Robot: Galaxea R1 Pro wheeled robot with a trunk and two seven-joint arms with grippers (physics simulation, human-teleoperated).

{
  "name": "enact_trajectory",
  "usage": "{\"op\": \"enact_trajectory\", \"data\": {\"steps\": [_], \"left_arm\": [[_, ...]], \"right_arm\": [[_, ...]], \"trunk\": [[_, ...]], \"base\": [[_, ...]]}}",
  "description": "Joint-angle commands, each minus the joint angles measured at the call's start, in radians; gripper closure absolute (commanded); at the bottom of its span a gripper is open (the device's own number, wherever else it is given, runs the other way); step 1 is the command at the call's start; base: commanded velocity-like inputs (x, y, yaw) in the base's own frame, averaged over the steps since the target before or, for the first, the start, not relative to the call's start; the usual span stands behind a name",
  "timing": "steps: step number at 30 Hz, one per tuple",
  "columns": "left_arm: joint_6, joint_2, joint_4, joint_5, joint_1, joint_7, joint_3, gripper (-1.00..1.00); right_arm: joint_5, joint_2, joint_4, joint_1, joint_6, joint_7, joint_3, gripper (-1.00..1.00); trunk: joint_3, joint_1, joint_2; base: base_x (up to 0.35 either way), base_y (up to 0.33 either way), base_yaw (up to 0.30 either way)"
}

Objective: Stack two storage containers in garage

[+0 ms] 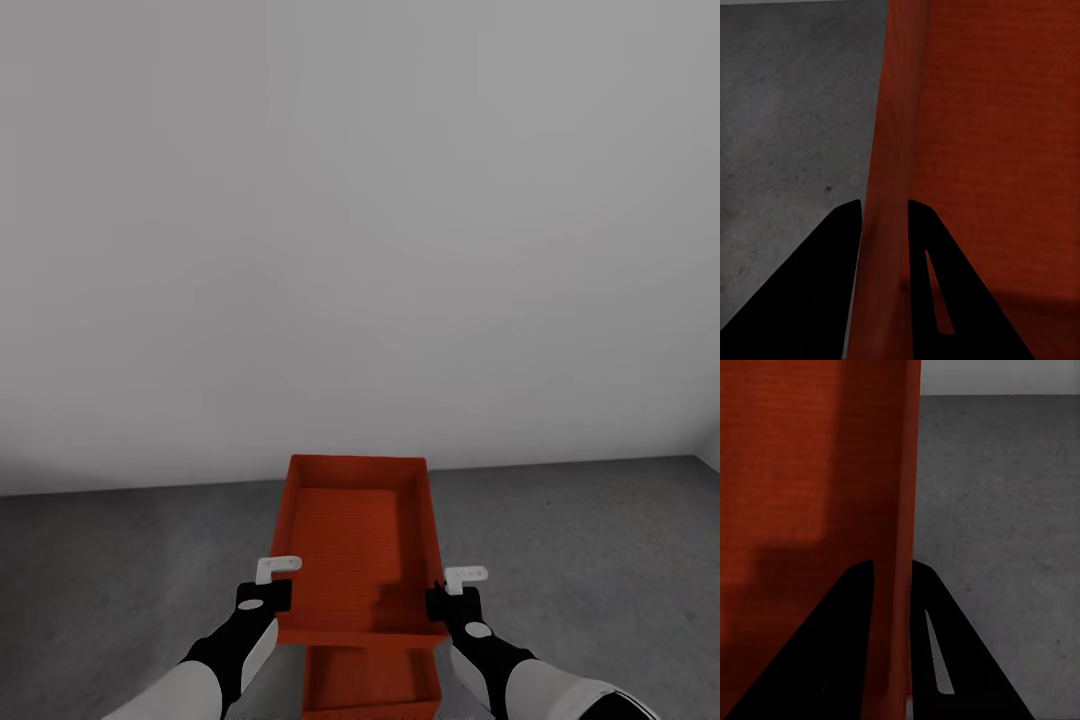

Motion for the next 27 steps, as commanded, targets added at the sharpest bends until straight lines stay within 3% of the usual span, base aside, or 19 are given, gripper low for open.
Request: {"op": "enact_trajectory", "data": {"steps": [1,27], "left_arm": [[0.004,0.005,-0.038,-0.019,-0.001,0.008,0.019,1.0],[0.004,0.005,-0.037,-0.019,-0.001,0.008,0.019,1.0]], "right_arm": [[-0.015,0.0,0.004,0.0,-0.003,0.001,-0.007,1.0],[-0.015,0.001,0.004,0.0,-0.003,0.001,-0.007,1.0]], "trunk": [[-0.003,0.0,-0.001],[-0.044,0.0,-0.001]], "base": [[0.0,0.0,0.0],[0.0,0.0,0.0]]}}
